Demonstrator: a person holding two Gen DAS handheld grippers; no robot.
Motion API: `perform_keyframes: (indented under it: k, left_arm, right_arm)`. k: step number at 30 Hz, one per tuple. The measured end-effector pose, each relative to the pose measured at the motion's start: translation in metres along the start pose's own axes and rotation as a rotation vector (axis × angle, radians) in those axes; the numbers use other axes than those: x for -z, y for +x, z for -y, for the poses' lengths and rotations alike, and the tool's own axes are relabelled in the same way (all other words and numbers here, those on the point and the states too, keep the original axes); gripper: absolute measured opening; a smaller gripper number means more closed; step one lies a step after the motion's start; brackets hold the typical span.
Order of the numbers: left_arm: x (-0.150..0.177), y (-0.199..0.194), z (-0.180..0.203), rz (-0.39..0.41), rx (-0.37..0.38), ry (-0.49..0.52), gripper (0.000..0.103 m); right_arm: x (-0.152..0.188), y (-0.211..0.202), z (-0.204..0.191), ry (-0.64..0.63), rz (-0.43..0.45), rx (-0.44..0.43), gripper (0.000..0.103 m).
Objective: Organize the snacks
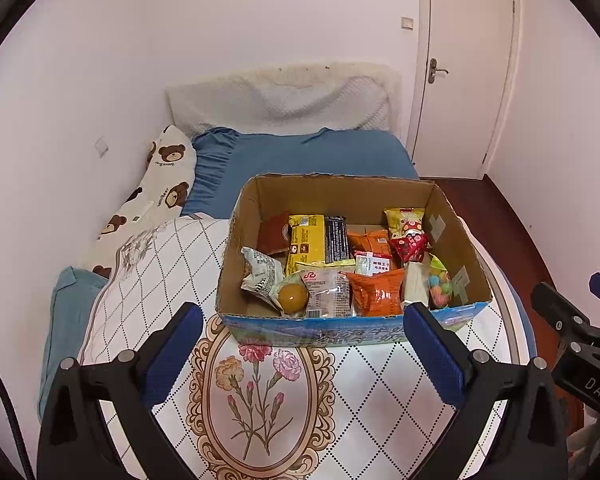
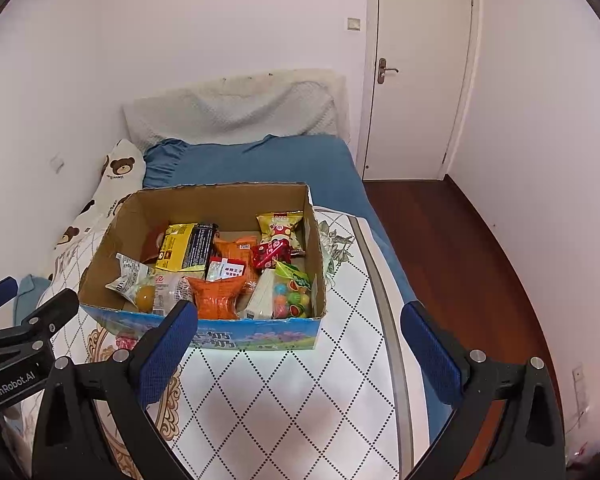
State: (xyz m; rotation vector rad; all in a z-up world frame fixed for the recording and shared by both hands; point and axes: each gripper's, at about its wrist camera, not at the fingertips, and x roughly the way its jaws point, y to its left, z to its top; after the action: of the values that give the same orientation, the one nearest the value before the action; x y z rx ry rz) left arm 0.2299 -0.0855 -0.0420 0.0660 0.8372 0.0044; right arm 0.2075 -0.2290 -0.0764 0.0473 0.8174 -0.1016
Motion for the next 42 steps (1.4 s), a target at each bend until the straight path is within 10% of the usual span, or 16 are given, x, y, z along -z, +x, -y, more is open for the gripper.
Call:
perform_keyframes:
  k: [42]
  left_arm:
    - [-0.003,-0.005,0.001,0.009,-0.005,-0.003,0.103]
  right_arm:
    - [0.001,-0.011,-0.006,0.006,0.005,-0.011,0.103]
